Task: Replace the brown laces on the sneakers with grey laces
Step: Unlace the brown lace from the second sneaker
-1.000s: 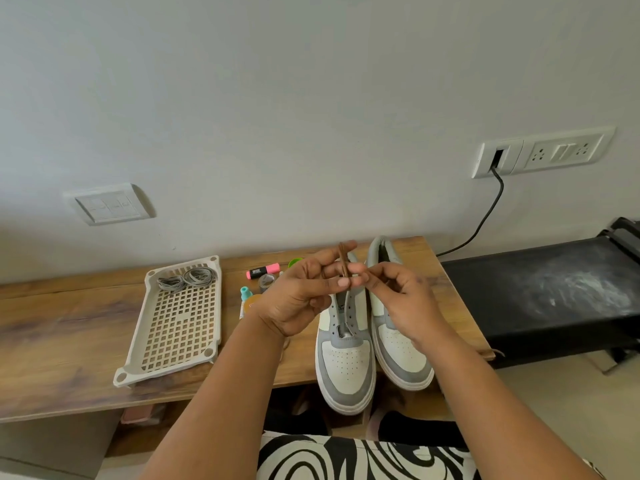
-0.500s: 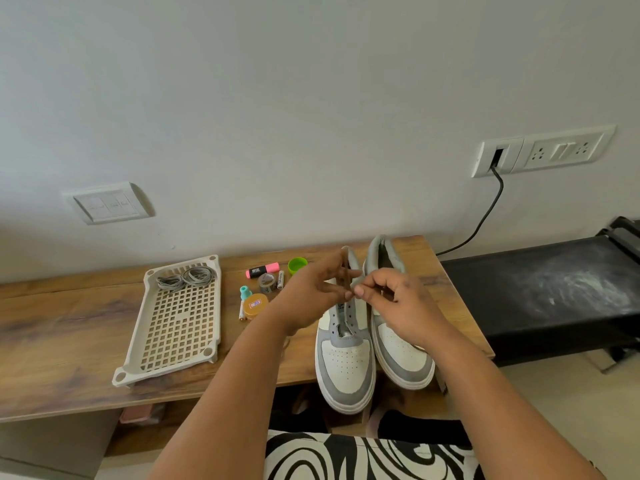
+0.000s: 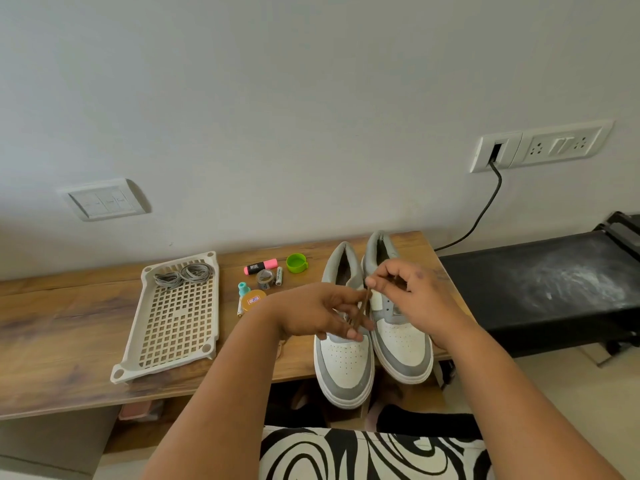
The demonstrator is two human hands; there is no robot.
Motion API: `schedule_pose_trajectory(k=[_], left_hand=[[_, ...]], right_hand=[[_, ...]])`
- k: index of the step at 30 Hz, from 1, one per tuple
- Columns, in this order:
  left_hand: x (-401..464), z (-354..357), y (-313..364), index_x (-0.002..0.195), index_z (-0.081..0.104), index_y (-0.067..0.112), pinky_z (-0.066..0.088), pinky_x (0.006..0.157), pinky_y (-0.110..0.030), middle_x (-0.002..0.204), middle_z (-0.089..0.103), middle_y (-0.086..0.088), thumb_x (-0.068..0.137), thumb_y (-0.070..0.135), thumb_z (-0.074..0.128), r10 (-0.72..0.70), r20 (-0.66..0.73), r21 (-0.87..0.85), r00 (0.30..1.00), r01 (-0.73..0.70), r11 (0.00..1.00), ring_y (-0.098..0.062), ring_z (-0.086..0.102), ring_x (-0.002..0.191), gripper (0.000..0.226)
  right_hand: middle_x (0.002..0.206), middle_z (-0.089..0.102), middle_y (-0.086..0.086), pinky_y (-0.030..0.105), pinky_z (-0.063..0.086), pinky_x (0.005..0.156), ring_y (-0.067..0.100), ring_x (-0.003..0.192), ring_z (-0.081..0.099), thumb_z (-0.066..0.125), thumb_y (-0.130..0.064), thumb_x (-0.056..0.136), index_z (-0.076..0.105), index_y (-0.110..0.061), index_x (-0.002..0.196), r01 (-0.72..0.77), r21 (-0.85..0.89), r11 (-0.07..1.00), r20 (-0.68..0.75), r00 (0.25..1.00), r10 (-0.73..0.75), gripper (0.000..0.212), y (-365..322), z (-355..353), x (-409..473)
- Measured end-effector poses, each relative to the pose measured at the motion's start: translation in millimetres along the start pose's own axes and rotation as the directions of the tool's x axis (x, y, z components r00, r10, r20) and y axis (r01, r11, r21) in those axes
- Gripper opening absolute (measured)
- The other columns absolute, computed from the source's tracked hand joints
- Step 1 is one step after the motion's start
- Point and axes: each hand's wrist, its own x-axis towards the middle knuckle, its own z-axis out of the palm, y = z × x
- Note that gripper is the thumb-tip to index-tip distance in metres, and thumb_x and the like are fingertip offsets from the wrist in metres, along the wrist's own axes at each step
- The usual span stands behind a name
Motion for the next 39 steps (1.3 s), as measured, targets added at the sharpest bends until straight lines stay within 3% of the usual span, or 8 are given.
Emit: schedule_pose_trajectory(k=[8,13,16,19,24,27,30,39], left_hand=[[-6.7,-4.9,-6.3,0.144,0.043,0.015,0.042,0.049,-0.008,0.125,0.065,-0.008,0.087,-0.01,0.056,0.315,0.122,-0.51,0.941,-0.213,0.833,-0.009,0.071,0.096,0.064],[-2.7,-2.0,-3.7,0.143,0.048,0.017,0.038,0.043,-0.006,0.126,0.066,-0.003,0.083,0.001,0.07,0.397,-0.122,-0.715,0.91,-0.358,0.6,-0.008,0.069,0.098,0.065],[3.6,-2.1,-0.2,0.142,0.045,0.018,0.034,0.041,-0.006,0.132,0.063,-0.001,0.084,-0.004,0.061,0.245,-0.393,-0.702,0.887,-0.461,0.543,-0.005,0.067,0.099,0.065],[6.6,-3.4,0.1,0.147,0.04,0.021,0.039,0.045,-0.008,0.136,0.061,0.001,0.087,-0.005,0.061,0.11,-0.574,-0.607,0.811,-0.512,0.608,-0.007,0.066,0.108,0.068],[11.5,1.0,-6.9,0.153,0.03,0.025,0.045,0.104,-0.032,0.139,0.057,0.005,0.091,-0.005,0.06,0.031,-0.682,-0.299,0.731,-0.317,0.9,-0.008,0.067,0.109,0.075],[11.6,3.1,-3.6,0.153,0.025,0.03,0.05,0.095,-0.02,0.142,0.052,0.008,0.092,-0.004,0.06,0.038,-0.572,-0.251,0.819,-0.219,0.943,-0.007,0.066,0.11,0.078],[9.6,5.1,-0.6,0.154,0.023,0.033,0.049,0.058,-0.013,0.145,0.05,0.01,0.094,-0.001,0.059,0.052,-0.466,-0.14,0.883,-0.132,0.981,-0.005,0.066,0.109,0.078],[13.5,10.4,0.1,0.152,0.029,0.039,0.047,0.057,-0.012,0.134,0.06,0.009,0.095,0.007,0.061,-0.029,-0.318,0.036,0.948,0.043,0.998,-0.003,0.066,0.102,0.072]], right_hand=[[0.084,0.059,0.024,0.033,0.043,0.07,0.019,0.073,0.05,0.064,-0.047,0.08,0.071,-0.015,0.087,-0.057,0.322,0.945,-0.103,0.99,0.095,0.034,-1.2,-4.8,3.5],[0.095,0.067,0.018,0.044,0.05,0.081,0.033,0.09,0.062,0.065,-0.059,0.08,0.074,-0.027,0.092,-0.081,0.407,0.91,-0.073,0.99,0.12,0.035,-4.0,17.6,4.2],[0.087,0.07,0.009,0.029,0.049,0.075,0.021,0.08,0.063,0.065,-0.037,0.09,0.075,-0.025,0.09,-0.06,0.322,0.945,-0.077,0.993,0.089,0.015,-5.7,30.0,5.2],[0.072,0.064,-0.005,0.011,0.04,0.062,-0.001,0.064,0.052,0.066,-0.032,0.091,0.076,-0.02,0.092,-0.05,0.217,0.975,-0.034,0.998,0.059,0.015,-6.7,31.0,4.2],[0.076,0.057,-0.014,0.009,0.037,0.062,0.0,0.071,0.054,0.065,-0.026,0.093,0.069,-0.02,0.086,0.154,-0.085,0.984,-0.089,0.983,-0.162,0.01,-6.4,28.4,1.0],[0.075,0.05,-0.015,0.011,0.035,0.06,0.0,0.07,0.049,0.059,-0.027,0.096,0.06,-0.021,0.081,0.229,-0.229,0.946,-0.114,0.959,-0.26,0.016,-4.2,22.2,2.6],[0.074,0.048,-0.016,0.014,0.033,0.057,0.001,0.067,0.048,0.054,-0.031,0.098,0.055,-0.028,0.082,0.212,-0.262,0.942,-0.106,0.963,-0.246,0.016,2.5,13.8,2.8],[0.075,0.051,-0.01,0.024,0.04,0.058,0.007,0.071,0.05,0.051,-0.038,0.097,0.057,-0.02,0.082,0.199,-0.279,0.94,-0.053,0.974,-0.222,0.024,9.3,16.4,4.9]])
